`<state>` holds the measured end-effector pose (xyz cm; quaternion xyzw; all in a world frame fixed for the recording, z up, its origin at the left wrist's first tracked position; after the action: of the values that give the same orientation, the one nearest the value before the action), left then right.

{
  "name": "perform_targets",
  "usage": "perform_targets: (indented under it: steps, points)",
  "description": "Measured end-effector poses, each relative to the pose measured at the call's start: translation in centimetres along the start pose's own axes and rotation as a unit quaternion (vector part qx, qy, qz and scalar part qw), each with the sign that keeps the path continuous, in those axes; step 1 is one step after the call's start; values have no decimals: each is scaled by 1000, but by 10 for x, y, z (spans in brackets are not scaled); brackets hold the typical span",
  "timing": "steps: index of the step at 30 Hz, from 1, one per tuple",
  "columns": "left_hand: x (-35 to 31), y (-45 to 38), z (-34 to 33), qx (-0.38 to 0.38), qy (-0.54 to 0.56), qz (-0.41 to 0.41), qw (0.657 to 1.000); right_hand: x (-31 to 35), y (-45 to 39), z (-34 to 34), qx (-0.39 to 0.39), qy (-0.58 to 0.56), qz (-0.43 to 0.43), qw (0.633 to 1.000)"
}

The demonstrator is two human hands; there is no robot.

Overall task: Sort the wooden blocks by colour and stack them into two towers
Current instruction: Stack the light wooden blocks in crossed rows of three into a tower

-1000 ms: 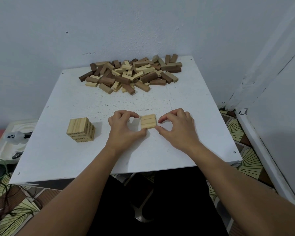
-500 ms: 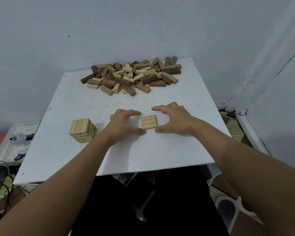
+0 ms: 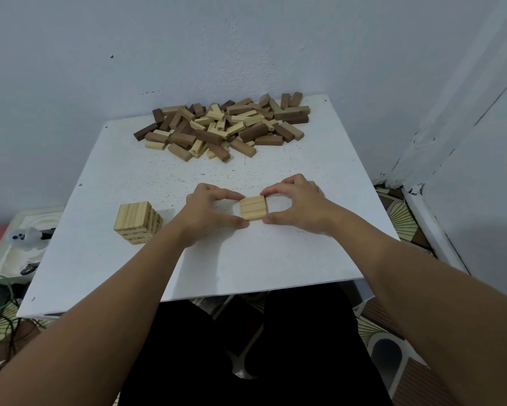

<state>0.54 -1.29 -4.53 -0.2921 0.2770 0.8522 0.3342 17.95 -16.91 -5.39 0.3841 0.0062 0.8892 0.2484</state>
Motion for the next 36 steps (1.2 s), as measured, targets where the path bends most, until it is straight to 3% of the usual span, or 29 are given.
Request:
perform_targets:
  steps: [6,15,24,36]
  points:
    - [-12,5,0,-4,-37,-14,999,5,4,-1,-25,21,14,999]
    - [-58,47,82,-111,-187,-102,971,70,18,15,-113,-118,122,979]
    - [25,82,158,-73,-148,-49,985,156,-3,-48,-96,-112,175,973]
    - [98,77,178,-48,-87,-35,994,185,-26,-95,-56,-59,147,986]
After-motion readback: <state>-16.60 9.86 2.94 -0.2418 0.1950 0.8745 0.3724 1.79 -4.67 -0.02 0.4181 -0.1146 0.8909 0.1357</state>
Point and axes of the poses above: each hand's wrist, its own y-axis away from the middle knuckle, its own z-axis out of the back of the hand, x = y × z, the point moved 3 cm from there along -y, towards the middle knuckle, and after that the axes turned 3 degrees about -y, right-handed, at the moved point
